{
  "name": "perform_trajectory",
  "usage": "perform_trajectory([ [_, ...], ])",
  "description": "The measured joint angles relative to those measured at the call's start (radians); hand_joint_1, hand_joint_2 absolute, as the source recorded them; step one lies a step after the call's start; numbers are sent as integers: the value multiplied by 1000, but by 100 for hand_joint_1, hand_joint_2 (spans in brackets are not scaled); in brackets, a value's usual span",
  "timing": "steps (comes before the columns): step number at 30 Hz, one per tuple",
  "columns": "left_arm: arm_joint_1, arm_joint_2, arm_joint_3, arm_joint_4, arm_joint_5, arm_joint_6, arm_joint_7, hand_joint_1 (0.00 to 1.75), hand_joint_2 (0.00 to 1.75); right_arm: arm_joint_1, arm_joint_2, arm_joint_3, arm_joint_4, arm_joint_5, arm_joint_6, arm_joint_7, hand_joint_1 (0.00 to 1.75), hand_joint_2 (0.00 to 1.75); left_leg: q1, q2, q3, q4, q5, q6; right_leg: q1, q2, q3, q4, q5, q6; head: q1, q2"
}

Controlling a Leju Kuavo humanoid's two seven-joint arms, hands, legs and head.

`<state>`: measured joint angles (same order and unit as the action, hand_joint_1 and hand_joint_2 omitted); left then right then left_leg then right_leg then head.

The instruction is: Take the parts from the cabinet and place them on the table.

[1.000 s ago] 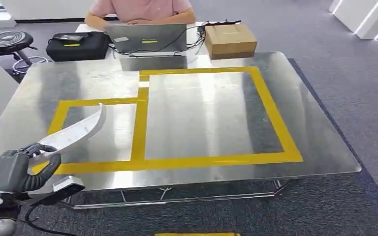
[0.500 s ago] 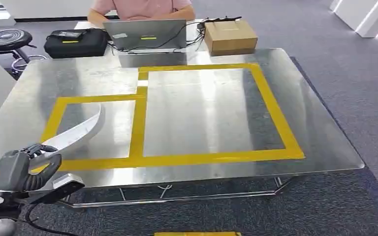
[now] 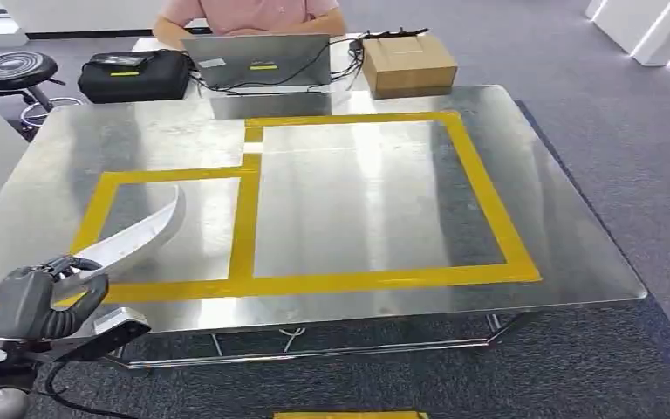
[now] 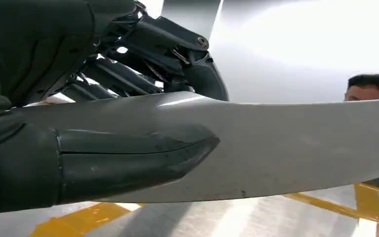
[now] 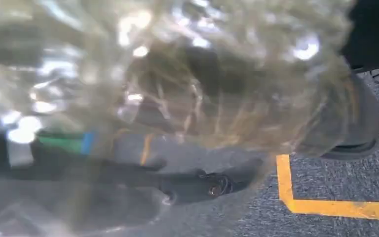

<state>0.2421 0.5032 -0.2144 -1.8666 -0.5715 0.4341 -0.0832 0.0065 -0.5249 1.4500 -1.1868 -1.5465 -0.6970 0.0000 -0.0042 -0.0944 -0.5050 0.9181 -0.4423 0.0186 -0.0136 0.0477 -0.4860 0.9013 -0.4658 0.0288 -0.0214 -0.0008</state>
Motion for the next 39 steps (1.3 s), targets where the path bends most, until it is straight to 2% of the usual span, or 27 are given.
perform_trajectory([
  [5, 1, 2, 3, 0, -6, 0, 0, 175, 175, 1, 0, 0, -3, 0, 0, 0, 0, 0, 4, 3, 0, 3, -4, 14, 2, 2, -10, 5, -8, 12, 0, 0],
  [6, 0, 2, 4, 0, -6, 0, 0, 175, 175, 1, 0, 0, -4, 0, 0, 0, 0, 0, 9, 10, 3, -3, 1, 16, 2, -12, -13, 25, -22, 12, 1, 0],
  [7, 1, 3, 6, 0, -6, 0, 0, 175, 175, 0, 0, 0, -5, 0, 0, 0, 0, 0, 10, 12, 2, -3, -1, 20, 3, -27, -38, 74, -57, 13, 5, 0],
  [9, 6, 3, 5, 0, -6, 0, 2, 175, 175, -1, 0, -1, -5, 0, 0, 0, 0, 0, 8, 19, 1, -2, -2, 22, 2, -37, -130, 257, -146, 17, 6, 0],
  [10, 8, 3, 5, 0, -6, 0, 2, 175, 175, -1, 0, -1, -5, 0, 0, 0, 0, 0, 8, 22, 0, -1, -3, 21, 2, -37, -173, 338, -172, 20, 6, 0],
  [11, 8, 2, 5, 0, -6, 0, 2, 175, 175, -1, 0, 0, -6, 0, 0, 0, 0, 0, 8, 23, 0, 1, -5, 19, 2, -38, -194, 371, -171, 21, 6, 0],
  [12, 8, 2, 5, 0, -6, 0, 2, 175, 175, 0, 0, 0, -5, 0, 0, 0, 0, 0, 8, 25, 1, 4, -6, 18, 1, -38, -187, 350, -144, 22, 7, 0],
  [13, 8, 2, 5, 0, -7, 0, 3, 175, 175, 2, 0, 0, -5, 0, 0, 3, 0, 0, 9, 25, 1, 9, -7, 15, 1, -38, -159, 286, -101, 22, 6, 0],
  [15, 8, 2, 6, 0, -8, 0, 4, 175, 175, 1, -2, 0, -6, 0, 1, 3, 0, 0, 11, 25, 1, 24, -19, 4, -3, -34, -69, 103, -12, 21, 7, 0],
  [16, 8, 2, 6, 0, -9, 0, 6, 175, 175, 0, -2, -1, -5, 0, 2, 3, 0, 0, 5, 24, -6, 35, -26, -5, -3, -26, -44, 64, -19, 18, 7, 0],
  [17, 8, 2, 7, 0, -9, 0, 8, 175, 175, -1, -2, -2, -6, 0, 2, 3, 0, 0, 4, 23, -13, 48, -28, -9, -2, -25, -46, 65, -13, 7, 5, 0],
  [20, 9, 3, 8, 0, -9, 0, 9, 175, 175, -1, -2, -3, -6, 0, 2, 0, 0, 0, 6, 19, -19, 51, -27, -19, 0, -30, -54, 78, -12, -6, 3, 0],
  [21, 9, 3, 9, 0, -9, 0, 9, 175, 175, -1, -2, -3, -6, 0, 2, 1, 0, 0, 8, 30, -22, 60, -41, -24, -5, -37, -56, 73, -6, -17, 3, 0],
  [22, 8, 4, 10, 0, -9, 1, 9, 175, 175, -1, -2, -3, -6, 0, 2, 1, 0, 0, 6, 60, -36, 92, -77, -29, -3, -40, -61, 73, -4, -24, -2, 0],
  [23, 7, 5, 13, 0, -10, 1, 9, 175, 175, -1, -2, -4, -6, 0, 2, 1, 0, 0, 8, 74, -61, 156, -124, -34, -2, -44, -67, 73, -1, -30, -6, 0],
  [25, 8, 5, 14, 0, -10, 1, 9, 175, 175, 0, -2, -3, -6, 0, 2, 1, 0, 0, 12, 83, -125, 319, -209, -39, 3, -55, -83, 76, 6, -36, -6, 0],
  [26, 9, 5, 14, 0, -10, 1, 9, 175, 175, 0, -2, -3, -6, 0, 2, 1, 0, 0, 12, 83, -139, 364, -224, -40, 5, -59, -91, 80, 9, -36, -5, 0],
  [27, 9, 5, 14, 0, -10, 1, 9, 175, 175, 1, -2, -4, -6, 0, 2, 1, 0, 0, 12, 83, -127, 359, -213, -39, 6, -63, -99, 83, 13, -36, -5, 0],
  [28, 9, 5, 14, 0, -10, 1, 9, 175, 175, 0, -2, -4, -6, 0, 2, 1, 0, 0, 12, 84, -94, 309, -182, -36, 8, -67, -107, 87, 16, -35, -5, 0],
  [30, 9, 6, 17, 0, -10, 1, 9, 175, 175, 0, -2, -4, -6, 0, 2, 1, 0, 0, 12, 87, 19, 127, -109, -25, 11, -70, -117, 92, 25, -31, -5, 0],
  [31, 7, 6, 19, 0, -10, 1, 9, 175, 175, -1, -2, -4, -6, 0, 2, 1, 0, 0, 10, 93, 60, 56, -110, -20, 13, -71, -120, 93, 30, -26, -5, 0],
  [33, 6, 6, 21, 0, -10, 2, 10, 175, 175, 0, -2, -4, -6, 0, 2, 1, 0, 0, 3, 92, 50, 50, -100, -16, 16, -74, -127, 95, 42, -14, -4, 0],
  [35, 9, 6, 21, 0, -10, 2, 10, 175, 175, 0, -2, -4, -6, 0, 2, 1, 0, 0, -3, 91, 45, 52, -89, -2, 10, -76, -126, 89, 57, -1, -4, 0],
  [36, 7, 6, 22, 0, -10, 2, 10, 175, 175, 2, -3, -4, -6, 0, 1, 1, 0, 0, 3, 92, 36, 44, -71, 7, 10, -73, -135, 92, 55, 5, -5, 0],
  [37, 5, 6, 22, 0, -10, 1, 11, 175, 175, 1, -3, -4, -6, 0, 1, 1, 0, 0, 4, 93, 26, 44, -62, 11, 8, -63, -149, 111, 17, 9, -3, 0],
  [38, 5, 6, 23, 0, -10, 2, 12, 175, 175, 2, -3, -4, -6, 0, 1, 1, 0, 0, 4, 93, 14, 44, -55, 19, 8, -57, -169, 159, -42, 14, -2, 0],
  [39, 6, 5, 22, 0, -10, 1, 12, 175, 175, 2, -3, -4, -6, 0, 1, 1, 0, 0, 4, 93, 2, 44, -50, 21, 8, -53, -191, 234, -97, 17, -2, 0],
])
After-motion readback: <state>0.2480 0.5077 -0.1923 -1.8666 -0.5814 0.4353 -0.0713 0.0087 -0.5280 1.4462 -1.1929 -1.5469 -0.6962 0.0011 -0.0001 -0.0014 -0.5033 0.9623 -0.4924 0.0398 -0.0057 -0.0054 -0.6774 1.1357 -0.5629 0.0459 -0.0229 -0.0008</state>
